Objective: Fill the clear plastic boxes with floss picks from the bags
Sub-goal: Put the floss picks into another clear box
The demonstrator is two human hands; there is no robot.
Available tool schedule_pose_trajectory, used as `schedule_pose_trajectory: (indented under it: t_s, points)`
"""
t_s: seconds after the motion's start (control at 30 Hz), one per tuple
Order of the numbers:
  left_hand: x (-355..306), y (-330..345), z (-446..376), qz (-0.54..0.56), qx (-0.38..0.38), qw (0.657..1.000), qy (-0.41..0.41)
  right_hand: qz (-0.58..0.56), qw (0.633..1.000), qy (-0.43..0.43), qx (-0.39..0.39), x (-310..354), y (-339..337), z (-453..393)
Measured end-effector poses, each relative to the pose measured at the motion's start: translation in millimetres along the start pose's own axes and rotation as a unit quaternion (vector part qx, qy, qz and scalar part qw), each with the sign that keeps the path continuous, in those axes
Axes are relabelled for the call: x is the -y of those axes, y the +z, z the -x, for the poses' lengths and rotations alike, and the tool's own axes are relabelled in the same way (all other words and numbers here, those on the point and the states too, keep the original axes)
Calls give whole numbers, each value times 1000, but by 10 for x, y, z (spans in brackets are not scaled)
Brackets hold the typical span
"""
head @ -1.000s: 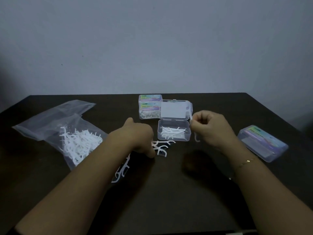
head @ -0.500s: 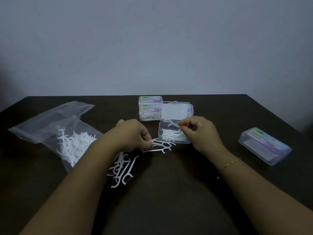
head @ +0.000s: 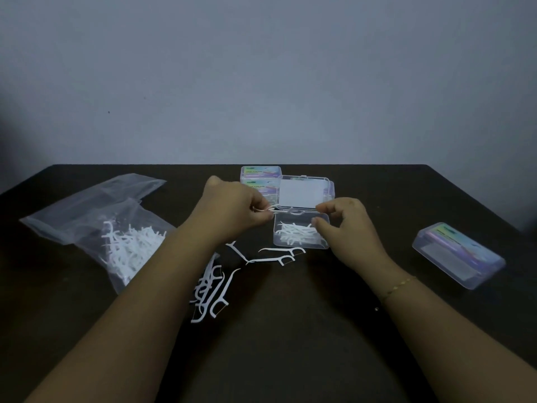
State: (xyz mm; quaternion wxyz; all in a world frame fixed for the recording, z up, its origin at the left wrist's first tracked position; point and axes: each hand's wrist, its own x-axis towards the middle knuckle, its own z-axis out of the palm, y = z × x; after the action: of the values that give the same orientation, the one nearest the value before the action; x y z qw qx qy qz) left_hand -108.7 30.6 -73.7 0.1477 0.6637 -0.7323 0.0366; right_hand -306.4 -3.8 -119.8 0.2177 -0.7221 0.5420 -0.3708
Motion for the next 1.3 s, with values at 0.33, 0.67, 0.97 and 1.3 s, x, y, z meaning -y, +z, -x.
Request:
schedule_pose_trajectory:
  t_s: [0.33,0.67,0.97,1.3]
  points:
    - [-540,86,-448,-195,83,969,126,-28,999,-1,-25,-29,-24,-34]
    - [-173,-47,-203,-83,80,992,53,92,993,-63,-28,31,-48,17]
    - [128,-148,170,-143,267,950,-77,290,914,-265,96,283,88,336]
    - [233,-11,209,-146,218,962,-71,326,904,-226,158,308,113,339]
